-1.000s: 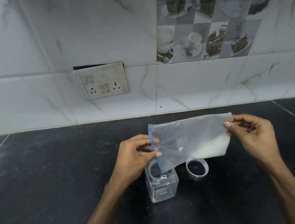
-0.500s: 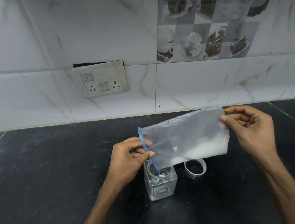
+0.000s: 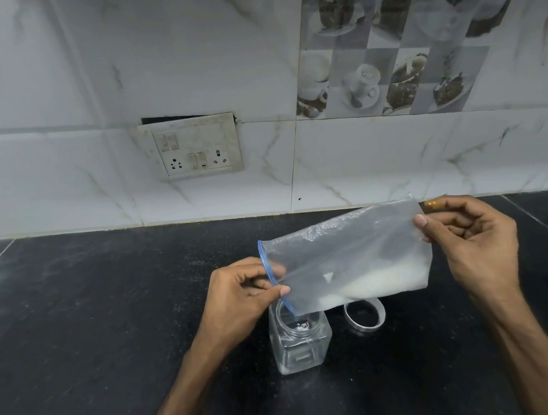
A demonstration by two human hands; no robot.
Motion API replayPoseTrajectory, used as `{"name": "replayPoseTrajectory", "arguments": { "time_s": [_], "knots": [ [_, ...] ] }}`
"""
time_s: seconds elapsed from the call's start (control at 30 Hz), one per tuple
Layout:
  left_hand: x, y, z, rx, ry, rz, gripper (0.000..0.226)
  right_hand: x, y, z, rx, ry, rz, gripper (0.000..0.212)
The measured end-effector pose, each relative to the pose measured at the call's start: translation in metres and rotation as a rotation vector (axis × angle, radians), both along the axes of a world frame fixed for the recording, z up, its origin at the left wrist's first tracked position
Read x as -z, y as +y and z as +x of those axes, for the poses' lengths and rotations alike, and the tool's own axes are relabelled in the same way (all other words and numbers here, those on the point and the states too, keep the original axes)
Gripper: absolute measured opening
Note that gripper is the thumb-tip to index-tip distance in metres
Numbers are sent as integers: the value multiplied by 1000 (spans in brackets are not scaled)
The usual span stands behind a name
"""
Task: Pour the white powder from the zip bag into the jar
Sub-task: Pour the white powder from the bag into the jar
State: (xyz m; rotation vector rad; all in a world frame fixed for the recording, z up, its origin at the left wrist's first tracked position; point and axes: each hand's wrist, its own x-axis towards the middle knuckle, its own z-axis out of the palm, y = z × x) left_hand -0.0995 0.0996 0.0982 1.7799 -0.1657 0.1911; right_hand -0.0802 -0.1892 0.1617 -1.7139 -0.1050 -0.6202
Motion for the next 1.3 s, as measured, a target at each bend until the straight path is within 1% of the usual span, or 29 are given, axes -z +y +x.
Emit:
{"name": "replayPoseTrajectory", "arguments": {
  "time_s": [0.87,0.97,1.3],
  "knots": [
    [7,5,1,-19,15,-22,24,7,6,2,12,-39,-74,15],
    [6,5,2,-18,11,-27,25,7,5,2,4,-53,-43,15],
    [7,7,3,-6,13,-17,24,9,9,2,12,-70,-33,17]
  ]
}}
